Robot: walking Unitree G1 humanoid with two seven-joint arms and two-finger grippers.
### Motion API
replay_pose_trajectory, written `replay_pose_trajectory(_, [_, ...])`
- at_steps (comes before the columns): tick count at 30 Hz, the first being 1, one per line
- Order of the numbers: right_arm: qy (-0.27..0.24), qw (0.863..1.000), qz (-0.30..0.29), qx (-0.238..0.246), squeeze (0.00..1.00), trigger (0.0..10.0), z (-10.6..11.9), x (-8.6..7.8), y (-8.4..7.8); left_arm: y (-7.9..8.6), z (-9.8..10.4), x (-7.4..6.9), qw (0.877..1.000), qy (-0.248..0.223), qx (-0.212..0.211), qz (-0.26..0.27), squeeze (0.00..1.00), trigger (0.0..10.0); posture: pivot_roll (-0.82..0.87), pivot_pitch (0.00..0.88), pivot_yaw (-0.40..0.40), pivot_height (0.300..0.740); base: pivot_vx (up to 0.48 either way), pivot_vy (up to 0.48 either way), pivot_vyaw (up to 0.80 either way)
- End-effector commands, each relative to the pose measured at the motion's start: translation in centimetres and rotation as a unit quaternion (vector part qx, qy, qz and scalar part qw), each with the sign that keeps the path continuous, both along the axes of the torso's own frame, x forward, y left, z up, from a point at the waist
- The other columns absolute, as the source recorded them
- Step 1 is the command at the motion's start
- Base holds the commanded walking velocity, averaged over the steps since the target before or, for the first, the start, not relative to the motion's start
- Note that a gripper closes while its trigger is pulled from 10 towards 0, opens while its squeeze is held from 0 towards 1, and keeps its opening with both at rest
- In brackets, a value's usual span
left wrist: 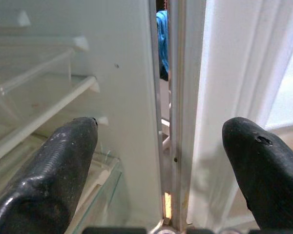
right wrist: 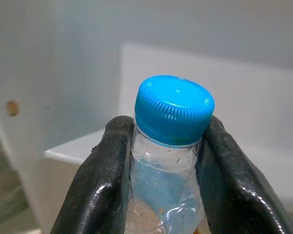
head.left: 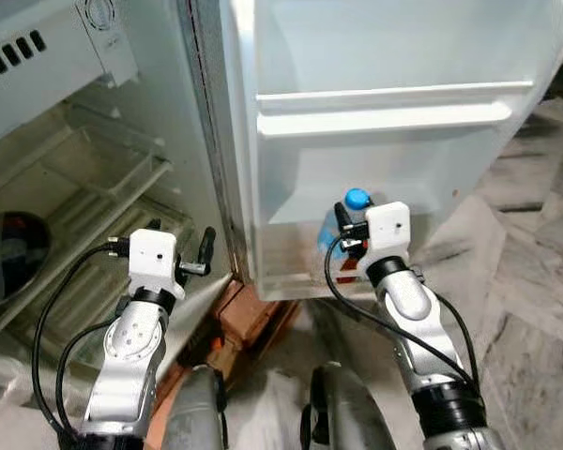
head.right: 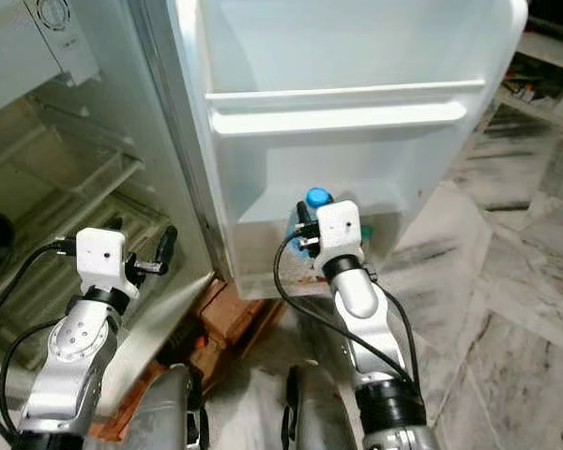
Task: Restocking fridge
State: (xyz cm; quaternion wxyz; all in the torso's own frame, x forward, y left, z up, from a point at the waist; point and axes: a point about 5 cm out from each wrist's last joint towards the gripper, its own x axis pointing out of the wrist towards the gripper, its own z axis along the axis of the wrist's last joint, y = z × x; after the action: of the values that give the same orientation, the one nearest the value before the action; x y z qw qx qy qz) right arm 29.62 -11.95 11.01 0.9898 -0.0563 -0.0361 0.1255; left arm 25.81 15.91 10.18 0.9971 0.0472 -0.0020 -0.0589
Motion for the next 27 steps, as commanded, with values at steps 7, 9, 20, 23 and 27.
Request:
replay_pose_trajectory(7, [-0.014,1.000,0.004,0.004,0.00,10.0,0.5,0.1,0.1,0.3,-0.2,-0.2,1.000,0.006,0.005,0.012,0.00,10.0,-0.01,0.115,-0.033,0.590,0.000,0.000,0.00])
replay_pose_trajectory(9, [-0.013,1.000,0.003,0.004,0.00,10.0,0.5,0.1,0.1,0.3,-0.2,-0.2,1.000,0.006,0.006,0.013,0.00,10.0,-0.01,0.115,-0.033,0.590,0.000,0.000,0.00])
replay_pose_trajectory(20, [-0.017,1.000,0.003,-0.002,0.00,10.0,0.8,0.9,-0.2,0.4,-0.1,-0.1,1.000,0.005,0.003,0.026,0.00,10.0,-0.01,0.116,-0.034,0.580,0.000,0.000,0.00])
replay_pose_trajectory(23, [-0.026,1.000,0.011,-0.006,0.00,10.0,1.1,1.1,0.1,0.4,0.0,-0.1,1.000,0.003,0.004,0.027,0.00,10.0,0.00,0.120,-0.034,0.565,0.000,0.000,0.00])
replay_pose_trajectory(27, [-0.039,0.999,0.025,-0.010,0.00,10.0,1.6,1.5,0.7,0.5,0.1,-0.2,0.999,0.001,0.005,0.032,0.00,10.0,0.00,0.131,-0.031,0.556,0.000,0.000,0.00])
